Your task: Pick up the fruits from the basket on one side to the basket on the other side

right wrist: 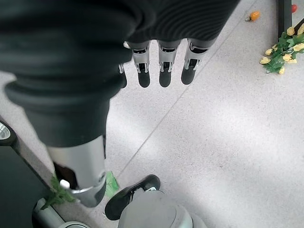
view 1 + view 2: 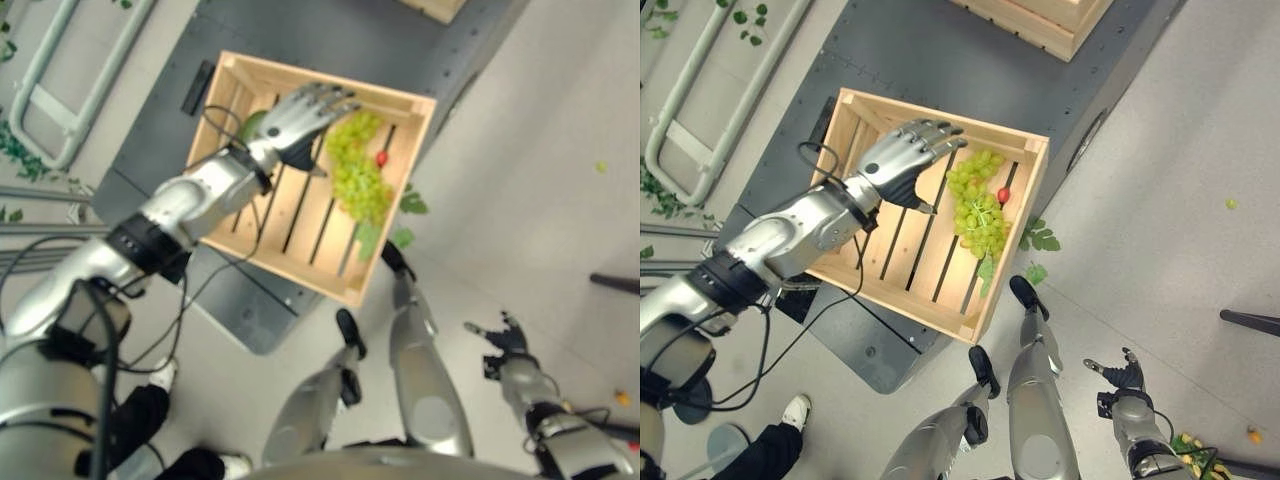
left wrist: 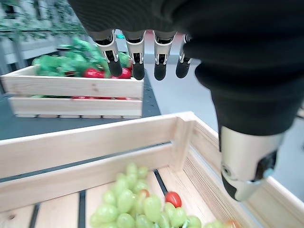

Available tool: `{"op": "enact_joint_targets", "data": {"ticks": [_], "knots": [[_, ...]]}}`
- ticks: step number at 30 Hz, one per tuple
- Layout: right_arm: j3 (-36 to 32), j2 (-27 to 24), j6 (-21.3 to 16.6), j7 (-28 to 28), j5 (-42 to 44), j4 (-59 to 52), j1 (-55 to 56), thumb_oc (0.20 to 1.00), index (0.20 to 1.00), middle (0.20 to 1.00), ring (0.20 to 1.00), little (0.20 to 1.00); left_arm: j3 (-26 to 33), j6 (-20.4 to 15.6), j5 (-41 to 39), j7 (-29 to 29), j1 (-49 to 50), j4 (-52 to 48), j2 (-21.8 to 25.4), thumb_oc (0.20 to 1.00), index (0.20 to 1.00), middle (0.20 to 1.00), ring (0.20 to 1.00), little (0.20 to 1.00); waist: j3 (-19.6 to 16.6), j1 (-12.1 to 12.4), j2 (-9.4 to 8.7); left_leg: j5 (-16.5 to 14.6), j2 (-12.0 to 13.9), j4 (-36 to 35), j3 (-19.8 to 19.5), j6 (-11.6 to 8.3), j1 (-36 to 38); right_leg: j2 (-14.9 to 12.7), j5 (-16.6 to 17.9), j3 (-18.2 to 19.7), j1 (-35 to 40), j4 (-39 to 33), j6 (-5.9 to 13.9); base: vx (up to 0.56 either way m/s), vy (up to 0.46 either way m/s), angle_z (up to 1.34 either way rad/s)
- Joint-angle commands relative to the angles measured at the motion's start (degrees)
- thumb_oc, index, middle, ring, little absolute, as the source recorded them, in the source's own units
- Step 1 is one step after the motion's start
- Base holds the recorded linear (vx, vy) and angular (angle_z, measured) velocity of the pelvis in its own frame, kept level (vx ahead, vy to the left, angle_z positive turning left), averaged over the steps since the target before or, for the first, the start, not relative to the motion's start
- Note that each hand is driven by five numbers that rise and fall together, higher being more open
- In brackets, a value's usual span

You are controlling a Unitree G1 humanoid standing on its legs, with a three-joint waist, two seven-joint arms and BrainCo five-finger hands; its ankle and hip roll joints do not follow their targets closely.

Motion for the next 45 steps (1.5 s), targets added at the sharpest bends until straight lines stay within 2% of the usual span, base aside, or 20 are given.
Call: {"op": "enact_joint_targets", "data": {"ticks": [1,3,4,8,12,23,29,30,31,33,35,36,37,41,45], "knots": [[-0.83,-3.92,-1.56,-1.64,0.19,0.38,4.2,1.0,1.0,1.0,1.0,1.0,1.85,1.05,2.91,0.92,-2.83,5.77,-2.88,1.0,1.0,1.0,1.0,1.0,-2.37,-2.78,3.69,-5.8,0.99,12.7,-0.21,-0.89,-8.61,1.25,-7.77,-1.34,3.47,1.04,1.96,0.05,0.07,-0.13],[-0.99,-3.96,-1.68,-1.87,0.35,0.29,4.21,1.0,1.0,1.0,1.0,1.0,0.72,1.12,3.46,0.99,-4.33,7.74,-3.99,1.0,1.0,1.0,1.0,1.0,-2.46,-3.25,3.74,-5.5,0.77,12.81,0.24,-0.9,-8.83,1.09,-7.44,-0.94,3.14,1.14,2.03,0.01,0.049,-0.14],[-1.27,-4.16,-1.87,-2.21,0.5,0.19,4.58,1.0,1.0,1.0,1.0,1.0,-0.93,1.56,4.4,0.94,-6.1,10.72,-6.31,1.0,1.0,1.0,1.0,1.0,-2.46,-3.95,4.33,-5.93,0.81,12.93,0.79,-0.82,-8.54,1.13,-7.47,-0.57,3.22,1.17,2.17,0.03,0.056,-0.18],[-1.76,-4.21,-2.11,-2.92,0.84,0.43,5.47,1.0,1.0,1.0,1.0,1.0,-3.06,2.41,5.84,1.14,-8.73,16.46,-9.84,1.0,1.0,1.0,1.0,1.0,-2.5,-5.2,5.43,-7.08,0.87,13.52,1.74,-0.56,-8.27,1.17,-7.59,0.09,3.34,0.95,2.48,0.04,0.062,-0.19],[-1.89,-4.11,-2.43,-3.54,1.24,0.33,5.83,1.0,1.0,1.0,1.0,1.0,-4.76,3.27,6.94,1.86,-10.72,21.97,-12.67,1.0,1.0,1.0,1.0,1.0,-2.58,-6.11,5.75,-7.39,0.96,13.61,2.91,-0.49,-8.47,1.2,-7.16,0.82,2.87,0.82,2.77,0.03,0.038,-0.22],[-1.71,-3.81,-3.89,-4.97,3.0,-0.27,5.76,1.0,1.0,1.0,1.0,1.0,-9.29,4.83,10.1,2.09,-14.26,31.85,-13.8,1.0,1.0,1.0,1.0,1.0,-1.99,-7.85,5.61,-9.04,1.72,16.02,5.03,-0.48,-9.32,2.13,-7.39,2.07,2.14,1.56,2.92,0.03,0.004,-0.11],[-1.45,-2.86,-4.39,-5.53,3.07,-0.82,5.97,1.0,1.0,1.0,1.0,1.0,-8.23,4.11,8.79,2.67,-12.78,28.69,-10.3,1.0,1.0,1.0,1.0,1.0,-2.1,-7.01,4.79,-10.05,2.23,17.91,5.9,-0.02,-10.37,2.47,-7.16,3.0,2.01,1.53,3.07,0.01,-0.014,-0.15],[-1.74,-2.7,-4.37,-5.63,3.05,-0.82,6.1,1.0,1.0,1.0,1.0,1.0,-7.76,3.46,7.91,2.54,-12.01,27.01,-9.26,1.0,1.0,1.0,1.0,1.0,-2.14,-6.65,4.7,-9.99,2.29,18.12,5.83,-0.09,-10.68,2.35,-7.15,2.98,2.08,1.5,3.02,-0.04,-0.021,-0.12],[-2.04,-2.47,-4.54,-5.9,2.89,-1.1,6.33,1.0,1.0,1.0,1.0,1.0,-6.18,2.51,6.0,2.93,-10.34,22.57,-5.9,1.0,1.0,1.0,1.0,1.0,-2.42,-6.1,4.59,-9.94,2.26,18.28,5.47,-0.18,-11.18,2.11,-7.03,2.82,1.98,1.38,3.04,-0.05,-0.028,-0.07],[-2.37,-1.96,-4.59,-5.77,2.79,-1.42,6.72,1.0,1.0,1.0,1.0,1.0,-4.15,0.65,3.69,4.14,-7.33,17.87,-2.15,1.0,1.0,1.0,1.0,1.0,-2.66,-5.34,4.23,-9.87,2.27,18.4,5.11,-0.27,-11.52,1.94,-6.94,2.62,2.01,1.24,2.97,-0.02,-0.012,-0.01],[-2.17,-2.0,-4.58,-5.78,2.79,-1.44,6.71,1.0,1.0,1.0,1.0,1.0,-3.9,0.72,3.68,3.98,-7.03,17.49,-1.81,1.0,1.0,1.0,1.0,1.0,-2.71,-5.55,4.23,-9.87,2.26,18.43,5.08,-0.28,-11.58,1.93,-6.93,2.6,1.97,1.23,2.97,-0.02,-0.012,0.03],[-3.07,-0.98,-4.83,-5.74,2.7,-1.56,7.69,1.0,1.0,1.0,1.0,1.0,0.97,-1.45,0.56,5.74,-0.81,8.2,5.34,1.0,1.0,1.0,1.0,1.0,-3.14,-4.17,3.63,-9.75,2.21,18.6,4.46,-0.38,-12.08,1.73,-6.81,1.94,2.01,1.06,2.86,-0.04,-0.024,0.03],[-2.89,-1.03,-4.83,-5.74,2.69,-1.57,7.7,1.0,1.0,1.0,1.0,1.0,1.28,-1.39,0.58,5.61,-0.44,7.87,5.59,1.0,1.0,1.0,1.0,1.0,-3.19,-4.33,3.64,-9.75,2.22,18.6,4.47,-0.38,-12.11,1.73,-6.8,1.94,1.98,1.06,2.85,-0.06,-0.041,-0.03],[-3.54,0.31,-4.57,-5.11,2.08,-1.19,9.12,1.0,1.0,1.0,1.0,1.0,10.01,-3.84,-2.17,7.06,10.18,-2.26,14.51,1.0,1.0,1.0,1.0,1.0,-4.4,-2.46,2.03,-9.52,2.36,19.09,3.47,-0.67,-13.36,1.35,-6.66,0.97,1.76,0.77,2.56,-0.03,-0.037,0.11],[-3.53,0.51,-4.46,-4.6,1.66,-1.17,9.31,1.0,1.0,1.0,1.0,1.0,14.4,-4.21,-2.41,6.77,15.57,-5.01,18.93,1.0,1.0,1.0,1.0,1.0,-4.96,-1.47,1.09,-9.1,2.36,19.15,2.71,-0.88,-14.19,1.1,-6.35,0.35,1.51,0.34,2.45,-0.05,-0.022,0.2]]}}
